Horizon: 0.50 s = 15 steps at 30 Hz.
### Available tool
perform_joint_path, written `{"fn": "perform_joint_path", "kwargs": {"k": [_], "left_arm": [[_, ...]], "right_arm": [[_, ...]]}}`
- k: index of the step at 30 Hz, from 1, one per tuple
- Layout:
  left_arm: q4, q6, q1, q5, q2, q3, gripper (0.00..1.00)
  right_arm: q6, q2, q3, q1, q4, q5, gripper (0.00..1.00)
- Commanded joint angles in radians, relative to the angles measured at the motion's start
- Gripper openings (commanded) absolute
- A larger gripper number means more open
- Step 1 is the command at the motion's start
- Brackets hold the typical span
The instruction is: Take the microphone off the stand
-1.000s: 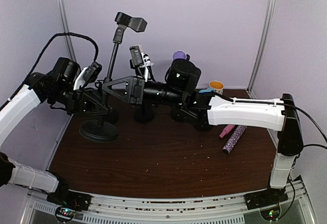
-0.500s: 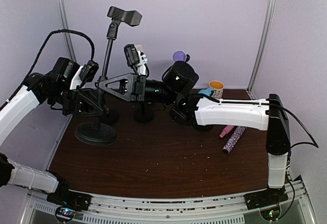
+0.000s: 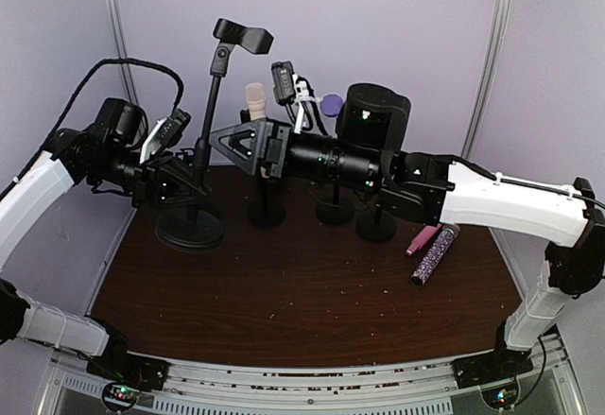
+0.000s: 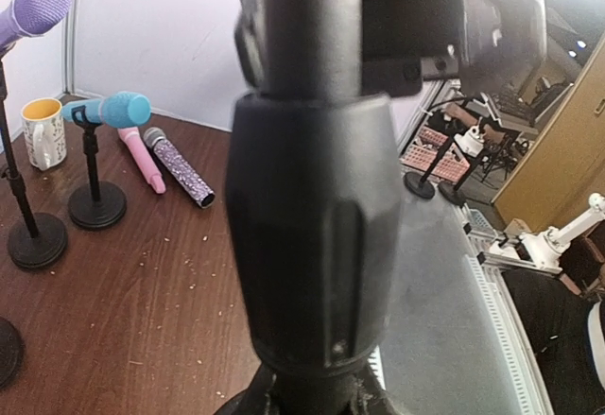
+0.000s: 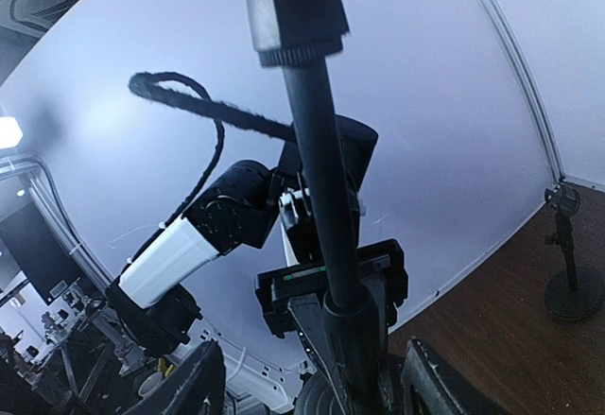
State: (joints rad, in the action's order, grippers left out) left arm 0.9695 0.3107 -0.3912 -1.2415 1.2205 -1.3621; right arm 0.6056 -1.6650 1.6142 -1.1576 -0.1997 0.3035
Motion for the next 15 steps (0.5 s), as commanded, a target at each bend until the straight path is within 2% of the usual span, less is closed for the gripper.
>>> {"fn": "perform_joint_path", "kwargs": {"k": [1, 10, 15], "left_arm": [[-0.046, 0.025, 0.007, 0.018, 0.001, -0.045, 0.00], [-0.048, 0.023, 0.006, 0.038, -0.009, -0.040, 0.00], [-0.048, 0.030, 0.006, 0.043, -0.010, -0.035, 0.00]], "right_arm": [[-0.052, -0.023, 0.016, -0.036, 0.083, -0.116, 0.64], [-0.032, -0.133, 0.165, -0.047, 0.130, -0.098, 0.49], [-0.018, -0.173, 0.214, -0.049, 0.150, -0.119, 0.36]]}}
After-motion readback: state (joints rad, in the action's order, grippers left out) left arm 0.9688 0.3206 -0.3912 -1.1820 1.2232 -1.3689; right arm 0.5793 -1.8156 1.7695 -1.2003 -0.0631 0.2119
